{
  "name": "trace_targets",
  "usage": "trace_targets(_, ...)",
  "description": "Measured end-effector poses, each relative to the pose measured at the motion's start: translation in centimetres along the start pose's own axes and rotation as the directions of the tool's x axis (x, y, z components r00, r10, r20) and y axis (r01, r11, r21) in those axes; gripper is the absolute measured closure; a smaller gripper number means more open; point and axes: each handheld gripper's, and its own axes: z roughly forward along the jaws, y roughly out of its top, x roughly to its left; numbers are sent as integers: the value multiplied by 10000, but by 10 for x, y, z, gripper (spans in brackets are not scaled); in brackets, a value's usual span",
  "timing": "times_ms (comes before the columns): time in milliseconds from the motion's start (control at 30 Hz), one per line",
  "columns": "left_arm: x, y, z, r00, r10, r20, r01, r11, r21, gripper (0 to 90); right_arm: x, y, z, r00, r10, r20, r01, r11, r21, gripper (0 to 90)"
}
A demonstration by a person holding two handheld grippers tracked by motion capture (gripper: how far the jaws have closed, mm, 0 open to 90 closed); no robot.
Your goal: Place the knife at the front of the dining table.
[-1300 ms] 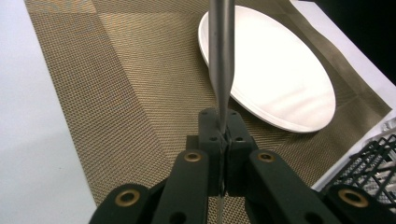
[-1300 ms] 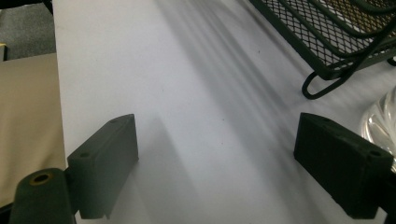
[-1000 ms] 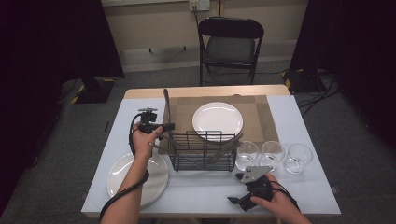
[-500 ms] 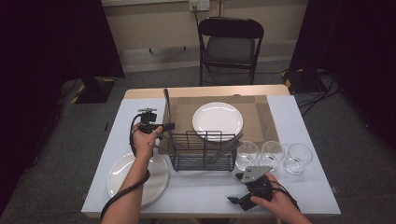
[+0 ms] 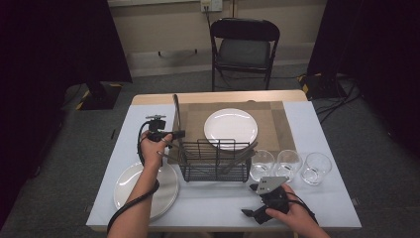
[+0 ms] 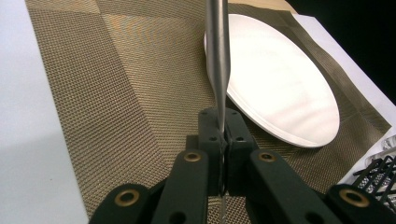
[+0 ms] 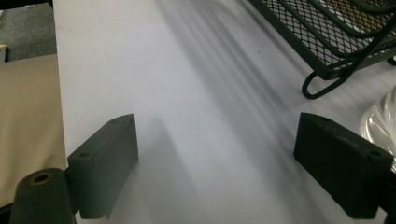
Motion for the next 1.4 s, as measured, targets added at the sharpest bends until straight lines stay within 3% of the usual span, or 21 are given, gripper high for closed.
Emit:
trace_targets(233,2,0,4,10000,2,-95,-2,10000,4,880,0,0,0,10000,-31,7,31,10000,1,125)
trace_targets(333,2,-1,6,9998,-201,-4,201,9998,-71,880,0,0,0,10000,-50,31,50,10000,10,125)
trace_targets(967,6,-4,8,9990,-420,166,425,9986,-306,883,1,0,0,10000,-46,38,45,10000,13,125)
trace_targets(1100,7,-5,8,9989,-442,165,445,9989,-148,881,0,0,0,10000,-53,34,52,10000,10,125)
trace_targets(1200,9,-8,9,9978,-586,317,599,9973,-421,885,1,0,0,10000,-72,48,71,10000,30,125)
trace_targets(1267,10,-10,11,9985,-515,158,523,9971,-545,879,1,0,0,10000,-65,46,65,10000,24,125)
trace_targets(1300,12,-11,12,9991,-407,67,411,9954,-863,852,1,0,0,10000,-60,40,60,10000,24,125)
trace_targets(1367,16,-11,13,9984,-488,-270,455,9927,-1113,627,1,0,0,10000,-68,47,68,10000,28,125)
trace_targets(1400,17,-11,13,9987,-321,-401,274,9933,-1123,594,1,0,0,10000,-82,52,82,10000,30,125)
